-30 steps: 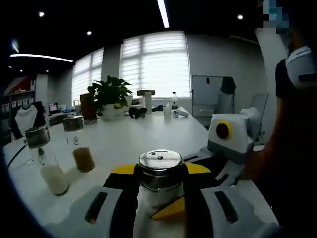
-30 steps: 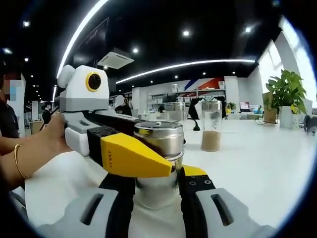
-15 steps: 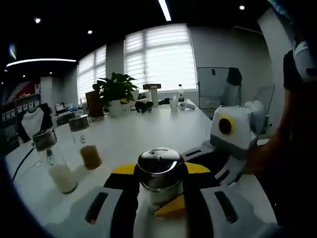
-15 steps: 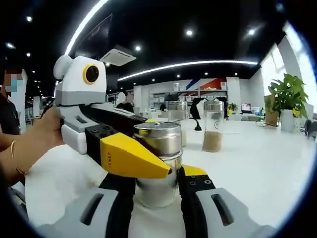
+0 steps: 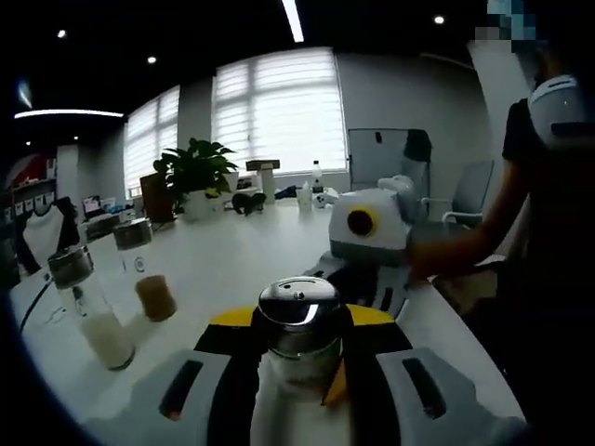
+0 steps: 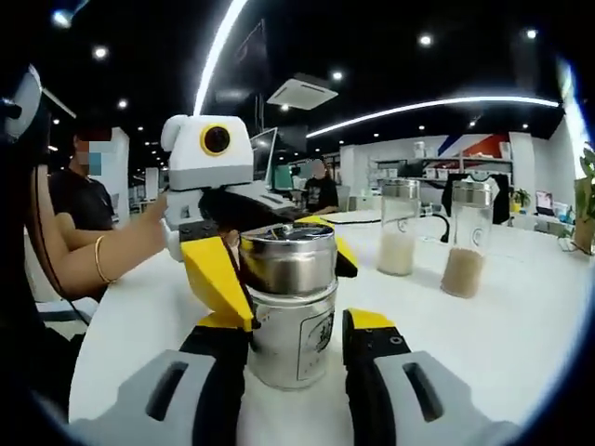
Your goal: Rotate the seasoning bottle until the label or dispensing opening points toward the visible target arrow and the bottle remains upright within the marked orientation range
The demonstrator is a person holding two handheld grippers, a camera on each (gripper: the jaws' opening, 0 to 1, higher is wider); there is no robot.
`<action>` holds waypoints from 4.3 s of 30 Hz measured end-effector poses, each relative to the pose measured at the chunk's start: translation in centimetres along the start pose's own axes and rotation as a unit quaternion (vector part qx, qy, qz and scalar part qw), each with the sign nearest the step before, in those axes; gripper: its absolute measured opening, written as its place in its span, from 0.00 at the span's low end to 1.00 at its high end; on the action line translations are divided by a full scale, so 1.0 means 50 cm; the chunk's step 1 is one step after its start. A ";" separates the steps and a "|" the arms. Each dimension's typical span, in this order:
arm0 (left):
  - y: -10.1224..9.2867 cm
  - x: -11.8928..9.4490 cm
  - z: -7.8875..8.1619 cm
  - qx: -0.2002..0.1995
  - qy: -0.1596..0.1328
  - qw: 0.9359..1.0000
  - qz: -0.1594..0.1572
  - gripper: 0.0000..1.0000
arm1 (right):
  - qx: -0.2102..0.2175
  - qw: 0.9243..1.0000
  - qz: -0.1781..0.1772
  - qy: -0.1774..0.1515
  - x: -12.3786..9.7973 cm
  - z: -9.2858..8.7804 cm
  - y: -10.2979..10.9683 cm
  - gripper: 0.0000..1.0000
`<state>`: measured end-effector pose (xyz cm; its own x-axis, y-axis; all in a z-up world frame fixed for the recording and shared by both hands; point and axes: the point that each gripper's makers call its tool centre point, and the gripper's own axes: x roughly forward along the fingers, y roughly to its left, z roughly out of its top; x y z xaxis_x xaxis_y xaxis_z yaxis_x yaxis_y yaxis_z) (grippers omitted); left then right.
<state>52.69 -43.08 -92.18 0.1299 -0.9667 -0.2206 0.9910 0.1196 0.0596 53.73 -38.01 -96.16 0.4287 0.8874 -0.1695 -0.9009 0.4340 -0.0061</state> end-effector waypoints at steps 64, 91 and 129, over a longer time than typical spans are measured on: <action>0.076 -0.067 0.048 -0.110 -0.111 0.893 0.423 0.35 | 0.041 0.946 -0.314 -0.068 0.020 0.045 -0.047 0.33; 0.004 -0.056 0.097 -0.042 -0.097 0.988 0.112 0.34 | 0.016 0.986 -0.139 -0.089 0.002 0.097 0.012 0.37; 0.013 -0.047 0.092 -0.022 -0.054 0.977 0.204 0.34 | 0.014 0.977 -0.187 -0.102 -0.008 0.105 -0.007 0.34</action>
<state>52.87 -41.79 -87.15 0.5120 -0.8550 -0.0823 0.8586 0.5065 0.0792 54.24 -37.68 -90.89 0.7354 0.6765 0.0395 -0.6769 0.7360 -0.0025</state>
